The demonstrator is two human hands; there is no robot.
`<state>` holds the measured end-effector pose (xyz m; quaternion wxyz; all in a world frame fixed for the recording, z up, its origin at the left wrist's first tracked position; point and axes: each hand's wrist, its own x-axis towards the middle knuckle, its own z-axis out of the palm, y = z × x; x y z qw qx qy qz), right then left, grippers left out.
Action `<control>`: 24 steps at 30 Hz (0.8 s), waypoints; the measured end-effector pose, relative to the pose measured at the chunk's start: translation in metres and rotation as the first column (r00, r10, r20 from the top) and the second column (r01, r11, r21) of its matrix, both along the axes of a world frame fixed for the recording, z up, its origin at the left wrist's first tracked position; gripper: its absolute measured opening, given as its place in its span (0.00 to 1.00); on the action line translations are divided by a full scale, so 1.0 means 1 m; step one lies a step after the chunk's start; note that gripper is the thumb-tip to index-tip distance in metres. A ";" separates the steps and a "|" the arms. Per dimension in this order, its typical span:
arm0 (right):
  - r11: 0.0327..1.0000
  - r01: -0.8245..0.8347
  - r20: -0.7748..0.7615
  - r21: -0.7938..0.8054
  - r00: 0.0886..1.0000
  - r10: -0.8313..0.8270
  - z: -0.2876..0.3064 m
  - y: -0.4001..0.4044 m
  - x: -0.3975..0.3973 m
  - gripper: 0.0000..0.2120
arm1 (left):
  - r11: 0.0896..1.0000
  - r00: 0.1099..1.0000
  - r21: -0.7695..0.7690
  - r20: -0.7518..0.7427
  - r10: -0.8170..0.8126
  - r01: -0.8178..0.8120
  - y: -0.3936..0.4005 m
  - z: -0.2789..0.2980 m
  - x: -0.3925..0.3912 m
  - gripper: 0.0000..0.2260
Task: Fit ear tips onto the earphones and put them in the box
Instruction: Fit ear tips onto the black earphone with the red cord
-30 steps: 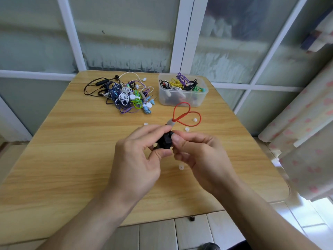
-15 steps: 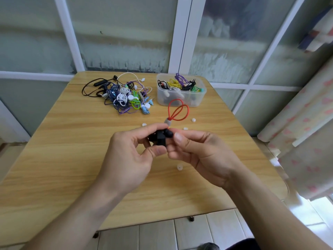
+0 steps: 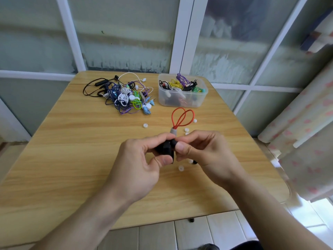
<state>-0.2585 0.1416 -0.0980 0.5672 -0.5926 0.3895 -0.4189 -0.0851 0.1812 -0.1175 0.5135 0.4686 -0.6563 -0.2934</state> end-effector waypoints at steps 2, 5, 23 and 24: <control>0.983 -0.055 0.189 0.173 0.982 0.021 -0.002 0.002 0.005 0.05 | 0.998 0.998 -0.053 0.041 0.037 -0.035 0.000 0.001 -0.001 0.23; 0.932 -0.120 0.333 0.342 0.943 -0.001 -0.003 0.004 0.012 0.10 | 0.986 0.991 -0.155 0.109 0.083 -0.065 0.000 0.004 -0.001 0.23; 0.958 0.159 -0.086 -0.239 0.979 -0.184 -0.007 0.002 0.016 0.09 | 0.977 0.964 -0.125 0.182 0.195 -0.174 -0.004 0.007 0.009 0.21; 0.957 0.151 -0.096 -0.248 0.979 -0.179 -0.007 0.002 0.016 0.08 | 0.979 0.969 -0.110 0.160 0.188 -0.172 -0.004 0.007 0.009 0.21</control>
